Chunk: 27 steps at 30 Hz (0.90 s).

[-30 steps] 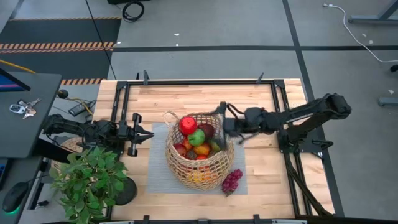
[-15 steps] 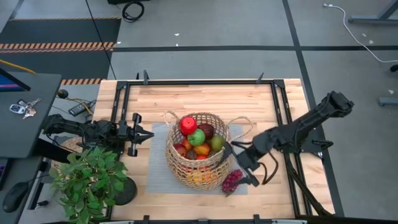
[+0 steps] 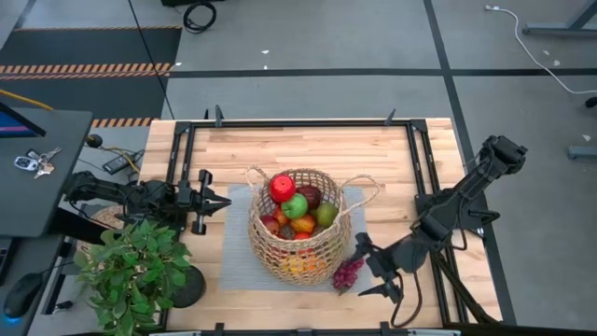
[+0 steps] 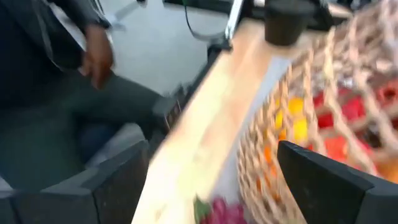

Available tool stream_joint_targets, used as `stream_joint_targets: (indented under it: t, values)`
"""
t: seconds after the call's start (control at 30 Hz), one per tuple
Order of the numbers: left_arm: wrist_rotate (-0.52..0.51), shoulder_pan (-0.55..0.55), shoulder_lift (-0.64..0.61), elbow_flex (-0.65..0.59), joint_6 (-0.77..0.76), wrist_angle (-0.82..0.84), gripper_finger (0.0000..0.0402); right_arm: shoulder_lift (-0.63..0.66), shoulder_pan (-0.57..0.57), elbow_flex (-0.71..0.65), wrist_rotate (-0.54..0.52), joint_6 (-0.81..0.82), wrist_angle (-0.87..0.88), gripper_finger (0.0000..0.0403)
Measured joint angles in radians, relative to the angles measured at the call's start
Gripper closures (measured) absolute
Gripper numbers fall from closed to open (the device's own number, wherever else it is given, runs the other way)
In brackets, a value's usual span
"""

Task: Build produce basket
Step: Put the red grapes into the brown basket

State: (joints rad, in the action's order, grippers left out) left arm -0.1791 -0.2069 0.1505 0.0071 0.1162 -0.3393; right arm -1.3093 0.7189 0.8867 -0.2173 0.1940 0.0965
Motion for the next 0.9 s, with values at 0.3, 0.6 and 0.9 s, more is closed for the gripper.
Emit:
stream_joint_targets:
  t: [0.3,0.6,0.9]
  values:
    - [0.000,0.000,0.000,0.000,0.000,0.000,0.0374,-0.134,0.052,-0.003,-0.042,0.004,0.068,0.0055]
    - [0.000,0.000,0.000,0.000,0.000,0.000,0.0366,-0.272,0.058,-0.003,-0.048,-0.131,0.061,0.0056]
    - [0.000,0.000,0.000,0.000,0.000,0.000,0.0372,-0.403,-0.011,-0.003,-0.053,-0.372,0.108,0.0056]
